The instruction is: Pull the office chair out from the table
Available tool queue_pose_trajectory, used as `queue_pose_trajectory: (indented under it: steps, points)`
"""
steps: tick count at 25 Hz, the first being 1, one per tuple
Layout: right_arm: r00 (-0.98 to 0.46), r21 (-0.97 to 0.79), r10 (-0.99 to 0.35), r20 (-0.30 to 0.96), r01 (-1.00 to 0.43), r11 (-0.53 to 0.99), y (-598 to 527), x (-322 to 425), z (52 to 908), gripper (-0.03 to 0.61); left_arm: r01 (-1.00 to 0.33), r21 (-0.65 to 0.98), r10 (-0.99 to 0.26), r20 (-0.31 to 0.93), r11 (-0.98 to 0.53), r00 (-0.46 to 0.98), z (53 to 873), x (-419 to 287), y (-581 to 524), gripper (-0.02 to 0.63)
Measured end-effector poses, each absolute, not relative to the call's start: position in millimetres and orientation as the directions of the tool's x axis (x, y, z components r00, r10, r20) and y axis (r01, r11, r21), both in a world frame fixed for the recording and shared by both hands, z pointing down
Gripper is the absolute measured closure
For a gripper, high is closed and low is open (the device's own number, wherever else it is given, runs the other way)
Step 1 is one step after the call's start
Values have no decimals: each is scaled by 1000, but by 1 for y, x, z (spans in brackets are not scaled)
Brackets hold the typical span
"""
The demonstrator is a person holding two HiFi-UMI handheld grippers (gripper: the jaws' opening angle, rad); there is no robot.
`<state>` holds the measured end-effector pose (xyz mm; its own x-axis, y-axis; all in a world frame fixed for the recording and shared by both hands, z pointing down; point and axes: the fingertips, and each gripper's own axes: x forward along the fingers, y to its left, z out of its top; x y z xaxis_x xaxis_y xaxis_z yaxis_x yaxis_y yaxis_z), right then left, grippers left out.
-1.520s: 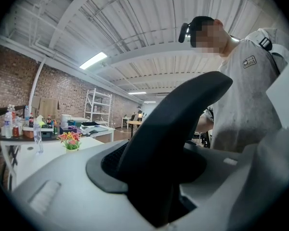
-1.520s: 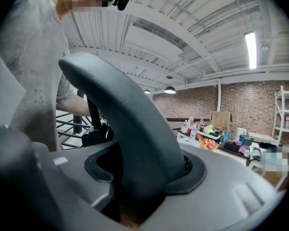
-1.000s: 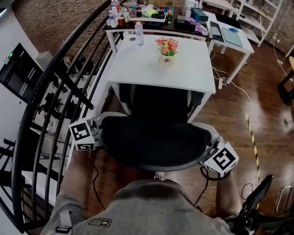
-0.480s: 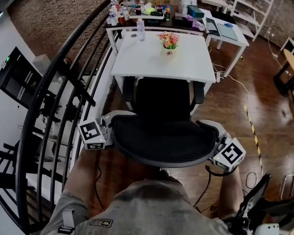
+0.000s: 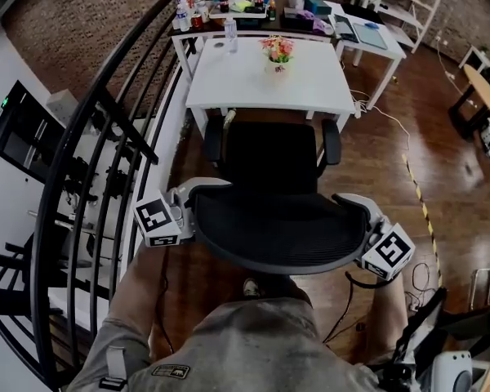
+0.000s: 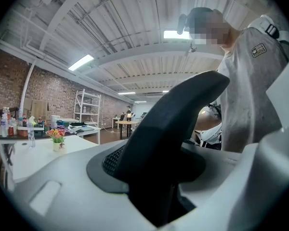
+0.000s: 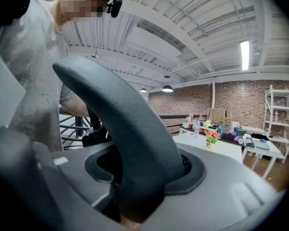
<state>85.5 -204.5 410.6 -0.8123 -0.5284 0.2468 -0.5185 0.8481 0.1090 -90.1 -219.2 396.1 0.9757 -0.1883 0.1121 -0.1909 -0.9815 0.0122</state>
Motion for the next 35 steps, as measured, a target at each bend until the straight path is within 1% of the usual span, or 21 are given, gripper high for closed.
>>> queue_pose_trajectory:
  steps: [11, 23, 30, 35]
  points:
    - [-826, 90, -506, 249, -501, 861, -127, 86, 410, 342, -208, 17, -205, 112, -978, 972, 395, -89, -146, 397]
    - [-854, 100, -462, 239, -451, 887, -54, 95, 406, 353, -244, 23, -240, 108, -970, 965, 392, -80, -69, 393]
    - [-866, 88, -442, 234, -434, 897, -13, 90, 407, 362, -227, 20, -224, 101, -974, 970, 392, -86, -27, 399]
    - [-877, 84, -439, 195, -431, 898, 13, 84, 396, 362, -176, 23, -173, 88, -984, 981, 390, -88, 0, 418]
